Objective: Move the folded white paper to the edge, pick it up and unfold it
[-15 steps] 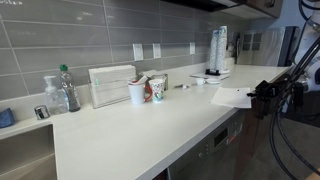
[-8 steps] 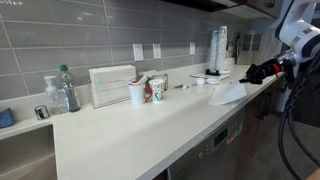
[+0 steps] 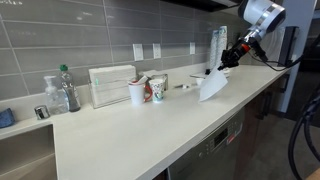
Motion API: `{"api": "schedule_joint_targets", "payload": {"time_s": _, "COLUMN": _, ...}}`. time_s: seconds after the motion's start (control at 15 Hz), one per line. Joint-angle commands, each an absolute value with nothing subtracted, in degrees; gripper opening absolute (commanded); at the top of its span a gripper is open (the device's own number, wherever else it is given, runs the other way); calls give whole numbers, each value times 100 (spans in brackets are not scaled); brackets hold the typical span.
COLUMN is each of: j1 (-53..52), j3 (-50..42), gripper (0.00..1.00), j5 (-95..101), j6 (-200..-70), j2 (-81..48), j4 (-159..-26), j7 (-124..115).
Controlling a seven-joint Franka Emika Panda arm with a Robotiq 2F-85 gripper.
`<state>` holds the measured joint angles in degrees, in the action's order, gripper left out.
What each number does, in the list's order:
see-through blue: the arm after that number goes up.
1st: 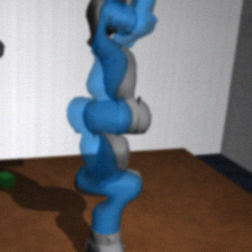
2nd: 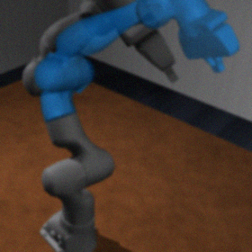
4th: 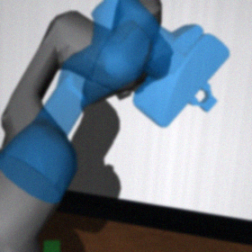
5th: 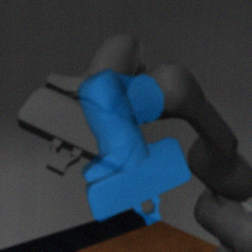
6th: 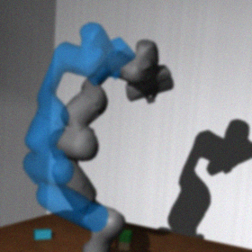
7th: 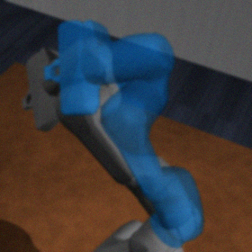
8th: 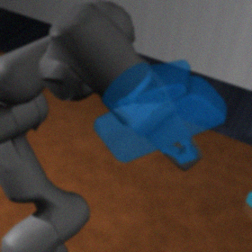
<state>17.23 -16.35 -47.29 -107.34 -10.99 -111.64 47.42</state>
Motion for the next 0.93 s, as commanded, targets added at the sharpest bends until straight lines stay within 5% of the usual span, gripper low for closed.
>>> {"api": "schedule_joint_targets", "payload": {"time_s": 0.0, "j1": 1433, "j3": -1405, "gripper": 0, "j5": -3635, "j6": -10867, "j2": -1012, "j4": -10825, "j7": 3694}}
{"api": "schedule_joint_targets", "payload": {"time_s": 0.87, "j1": 933, "j3": -755, "gripper": 0, "j5": -501, "j6": -10028, "j2": -576, "j4": -10364, "j7": 2480}}
